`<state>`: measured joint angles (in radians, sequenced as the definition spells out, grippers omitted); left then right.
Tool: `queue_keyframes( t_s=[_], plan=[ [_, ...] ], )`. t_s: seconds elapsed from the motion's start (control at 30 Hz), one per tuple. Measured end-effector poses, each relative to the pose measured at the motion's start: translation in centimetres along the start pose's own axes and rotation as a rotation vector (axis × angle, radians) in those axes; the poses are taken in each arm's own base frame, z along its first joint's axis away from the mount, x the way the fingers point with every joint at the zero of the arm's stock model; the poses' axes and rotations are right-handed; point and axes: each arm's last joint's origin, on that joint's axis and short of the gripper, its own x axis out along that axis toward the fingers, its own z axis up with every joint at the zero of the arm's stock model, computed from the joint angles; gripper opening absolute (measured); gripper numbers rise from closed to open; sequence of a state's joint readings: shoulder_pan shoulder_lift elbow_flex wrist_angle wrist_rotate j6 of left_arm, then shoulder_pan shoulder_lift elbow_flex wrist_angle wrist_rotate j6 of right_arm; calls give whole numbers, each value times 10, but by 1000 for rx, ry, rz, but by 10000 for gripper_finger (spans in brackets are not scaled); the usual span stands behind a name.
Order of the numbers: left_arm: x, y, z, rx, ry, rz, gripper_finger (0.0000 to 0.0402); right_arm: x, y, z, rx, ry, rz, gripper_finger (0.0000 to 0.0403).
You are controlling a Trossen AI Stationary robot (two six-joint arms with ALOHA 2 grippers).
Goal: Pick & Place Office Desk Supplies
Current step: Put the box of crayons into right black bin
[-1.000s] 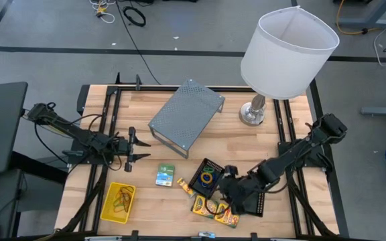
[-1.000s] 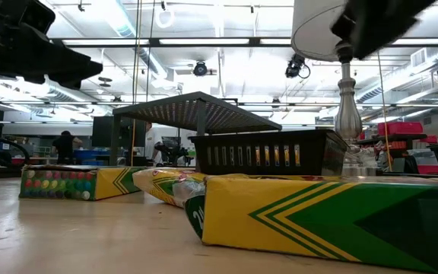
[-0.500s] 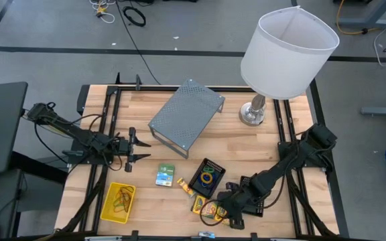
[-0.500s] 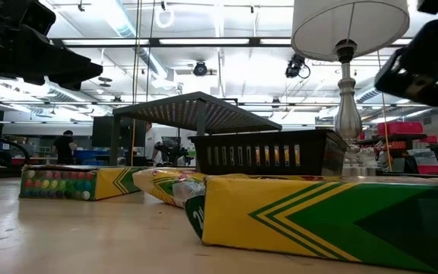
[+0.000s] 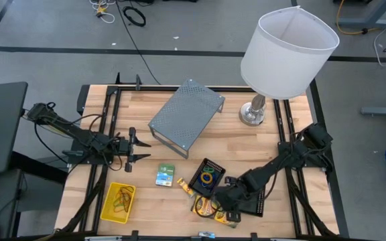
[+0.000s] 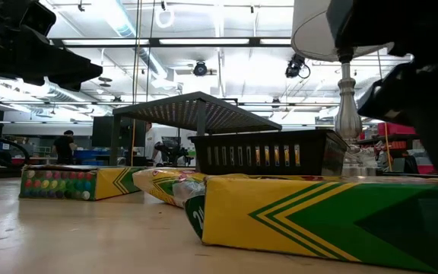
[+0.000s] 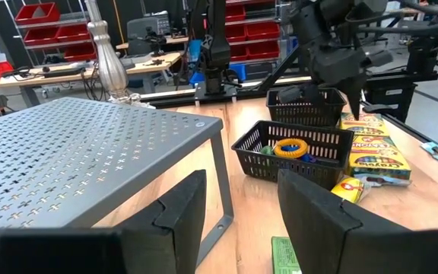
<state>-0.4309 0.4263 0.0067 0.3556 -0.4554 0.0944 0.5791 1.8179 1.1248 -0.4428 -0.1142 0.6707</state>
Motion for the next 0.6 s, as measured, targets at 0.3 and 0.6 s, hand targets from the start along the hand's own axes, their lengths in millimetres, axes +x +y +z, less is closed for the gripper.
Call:
queue_keyframes(
  t_s=[0.3, 0.6],
  plan=[
    [0, 0, -1, 5, 9, 0, 169, 15, 0, 1, -4, 13, 29, 187],
    [1, -1, -3, 13, 26, -1, 169, 25, 2, 2, -15, 3, 38, 171]
  ],
)
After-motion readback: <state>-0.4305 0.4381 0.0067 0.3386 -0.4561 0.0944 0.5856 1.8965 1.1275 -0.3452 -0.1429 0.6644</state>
